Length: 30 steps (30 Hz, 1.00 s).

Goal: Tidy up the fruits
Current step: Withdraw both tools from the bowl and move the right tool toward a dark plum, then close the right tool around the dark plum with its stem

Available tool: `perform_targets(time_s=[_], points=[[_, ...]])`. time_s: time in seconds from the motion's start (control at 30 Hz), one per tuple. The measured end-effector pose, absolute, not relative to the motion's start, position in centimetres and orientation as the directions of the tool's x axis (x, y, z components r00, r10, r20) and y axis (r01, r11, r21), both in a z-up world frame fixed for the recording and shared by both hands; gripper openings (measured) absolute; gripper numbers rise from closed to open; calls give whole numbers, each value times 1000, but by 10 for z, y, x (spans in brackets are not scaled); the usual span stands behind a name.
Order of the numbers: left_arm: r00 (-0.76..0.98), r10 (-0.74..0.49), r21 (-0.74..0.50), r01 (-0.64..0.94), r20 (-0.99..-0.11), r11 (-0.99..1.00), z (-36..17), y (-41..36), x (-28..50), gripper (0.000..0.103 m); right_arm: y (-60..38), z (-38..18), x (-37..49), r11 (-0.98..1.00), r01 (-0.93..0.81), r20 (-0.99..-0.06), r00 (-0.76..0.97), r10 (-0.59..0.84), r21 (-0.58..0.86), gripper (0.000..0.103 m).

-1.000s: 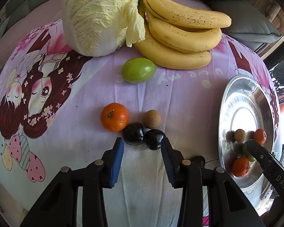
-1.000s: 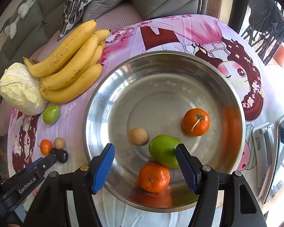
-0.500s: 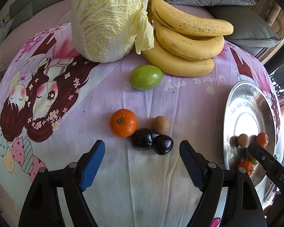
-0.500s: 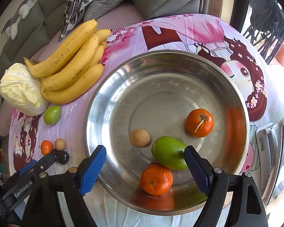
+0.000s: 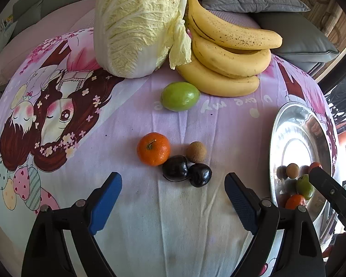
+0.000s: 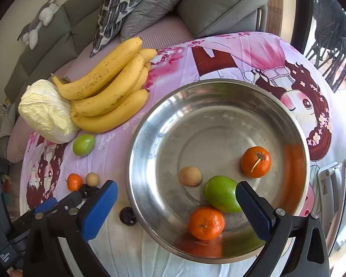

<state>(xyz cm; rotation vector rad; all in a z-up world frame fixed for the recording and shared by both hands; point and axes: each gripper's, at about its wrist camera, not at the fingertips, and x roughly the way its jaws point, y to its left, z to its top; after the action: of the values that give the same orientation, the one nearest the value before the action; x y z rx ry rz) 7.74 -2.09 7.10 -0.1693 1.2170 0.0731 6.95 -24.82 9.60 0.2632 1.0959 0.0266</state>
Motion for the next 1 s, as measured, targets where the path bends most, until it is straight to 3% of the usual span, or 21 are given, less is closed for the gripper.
perform_targets(time_s=[0.4,0.67,1.0], points=[[384,11,-83,-228,-923,970,81,28,54,91,-177,87,58,950,-117,-853,419,311,289,103],[340,50,-49,-278,-939,959,64,58,52,91,-146,64,58,963,-133,-902,339,266,234,103],[268,-24,-100,-271,-963,957,42,75,58,91,-128,46,55,977,-70,-938,271,215,203,103]])
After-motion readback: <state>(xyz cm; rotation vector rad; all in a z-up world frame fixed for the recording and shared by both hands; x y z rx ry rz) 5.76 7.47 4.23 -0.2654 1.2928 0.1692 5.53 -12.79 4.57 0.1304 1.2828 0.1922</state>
